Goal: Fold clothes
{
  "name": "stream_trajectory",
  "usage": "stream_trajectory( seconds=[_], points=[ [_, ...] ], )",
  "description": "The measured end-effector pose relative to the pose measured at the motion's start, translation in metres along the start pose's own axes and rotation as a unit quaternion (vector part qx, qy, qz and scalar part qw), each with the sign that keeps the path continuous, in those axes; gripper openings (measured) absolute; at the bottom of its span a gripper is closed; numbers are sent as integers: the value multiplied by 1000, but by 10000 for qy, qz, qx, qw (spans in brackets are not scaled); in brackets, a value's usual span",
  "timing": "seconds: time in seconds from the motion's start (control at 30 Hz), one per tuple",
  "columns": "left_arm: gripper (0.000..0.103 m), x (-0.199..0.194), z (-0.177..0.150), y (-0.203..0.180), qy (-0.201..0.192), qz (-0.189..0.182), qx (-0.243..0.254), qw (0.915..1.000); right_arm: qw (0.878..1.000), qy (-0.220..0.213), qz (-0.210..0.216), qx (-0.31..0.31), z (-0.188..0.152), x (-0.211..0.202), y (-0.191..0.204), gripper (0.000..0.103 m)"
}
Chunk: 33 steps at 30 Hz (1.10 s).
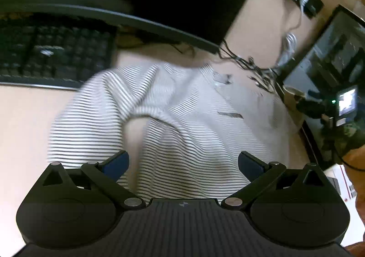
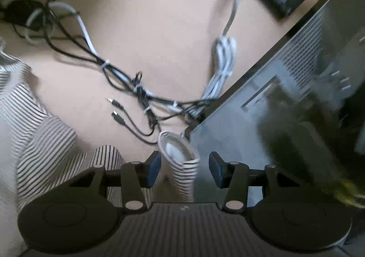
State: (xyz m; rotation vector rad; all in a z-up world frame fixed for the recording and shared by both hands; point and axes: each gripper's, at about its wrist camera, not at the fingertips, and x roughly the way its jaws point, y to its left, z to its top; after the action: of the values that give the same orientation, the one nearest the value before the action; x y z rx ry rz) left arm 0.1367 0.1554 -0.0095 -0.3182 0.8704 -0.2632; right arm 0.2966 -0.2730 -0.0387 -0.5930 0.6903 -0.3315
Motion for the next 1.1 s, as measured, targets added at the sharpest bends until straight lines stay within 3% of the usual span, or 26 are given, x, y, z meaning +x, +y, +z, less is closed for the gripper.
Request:
stream_trajectory(
  seconds=[0.03, 0.13, 0.33, 0.47, 0.63, 0.9, 1.1],
  points=[
    [103, -3, 0, 2, -22, 77, 3, 10000, 9999, 75, 84, 47, 0, 8, 1, 13],
    [103, -7, 2, 13, -26, 233, 9, 9997, 9982, -52, 301, 515, -1, -5, -12, 12],
    [103, -13, 6, 40, -182, 284, -11, 9994, 9844, -939, 638, 1347, 22, -92, -37, 12],
    [103, -19, 7, 49, -349, 310, 154, 9988, 9663, -1526, 859, 1888, 38, -150, -54, 12],
    [103, -35, 1, 56, -449, 479, 542, 9964, 9339, -2243, 1126, 2545, 57, -222, -74, 12],
    [103, -60, -16, 67, -402, 729, 1134, 9901, 9236, -2091, 2138, 2400, 85, -212, 16, 12],
    [103, -65, -44, 66, -135, 873, 2057, 9746, 9095, -1952, 2887, 2265, 107, -203, 85, 14]
  ],
)
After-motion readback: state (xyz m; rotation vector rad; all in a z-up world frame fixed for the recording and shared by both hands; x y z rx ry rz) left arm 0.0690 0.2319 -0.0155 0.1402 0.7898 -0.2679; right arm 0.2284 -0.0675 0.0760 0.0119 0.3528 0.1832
